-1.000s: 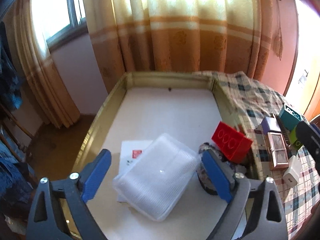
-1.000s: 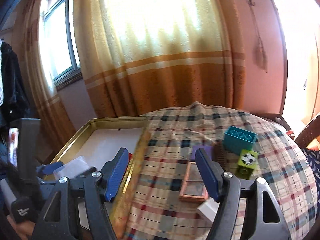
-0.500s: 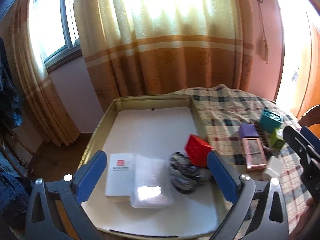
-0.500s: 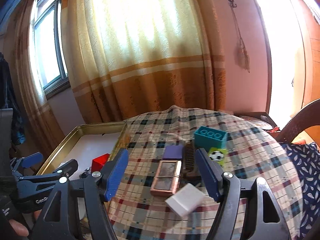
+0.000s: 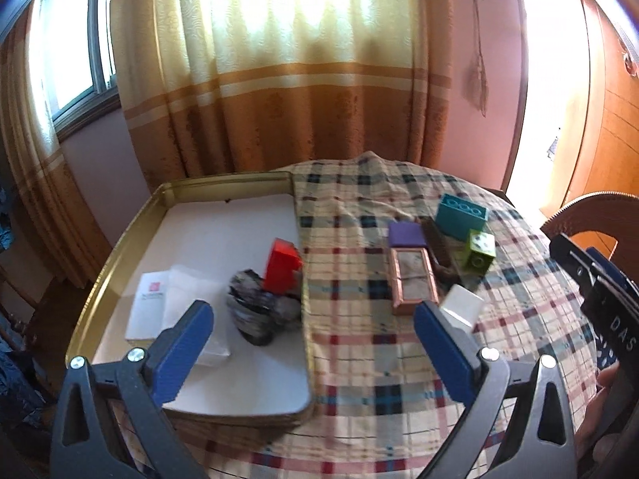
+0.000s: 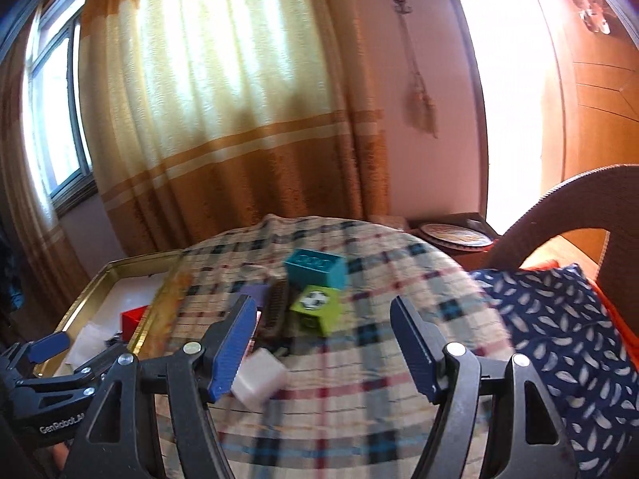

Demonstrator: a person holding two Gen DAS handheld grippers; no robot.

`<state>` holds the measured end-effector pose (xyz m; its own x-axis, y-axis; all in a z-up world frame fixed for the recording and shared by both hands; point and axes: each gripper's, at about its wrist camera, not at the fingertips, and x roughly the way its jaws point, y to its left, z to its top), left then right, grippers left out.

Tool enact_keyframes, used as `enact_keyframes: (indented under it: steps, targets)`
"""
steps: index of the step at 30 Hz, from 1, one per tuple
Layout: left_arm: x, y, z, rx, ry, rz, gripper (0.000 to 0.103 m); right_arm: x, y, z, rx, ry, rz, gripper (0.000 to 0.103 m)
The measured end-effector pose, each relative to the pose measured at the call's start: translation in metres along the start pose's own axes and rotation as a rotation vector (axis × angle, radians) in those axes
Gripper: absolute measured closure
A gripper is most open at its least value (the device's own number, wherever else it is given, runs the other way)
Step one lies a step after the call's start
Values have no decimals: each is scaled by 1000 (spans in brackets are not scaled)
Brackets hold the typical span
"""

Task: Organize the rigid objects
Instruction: 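Open both grippers and withdraw them from the tray toward the table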

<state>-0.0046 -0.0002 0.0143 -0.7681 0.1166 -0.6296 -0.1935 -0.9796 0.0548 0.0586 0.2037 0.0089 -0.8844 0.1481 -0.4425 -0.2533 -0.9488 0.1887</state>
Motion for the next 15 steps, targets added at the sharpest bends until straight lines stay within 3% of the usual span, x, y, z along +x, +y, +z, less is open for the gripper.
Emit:
enact_keyframes:
  steps: [9, 15]
  targets:
    - [5, -35, -14, 42, 41, -34, 1, -4, -25, -1, 36, -8, -41, 31]
    - [9, -51, -14, 65, 54, -80, 1, -6, -32, 0, 49, -27, -123, 31]
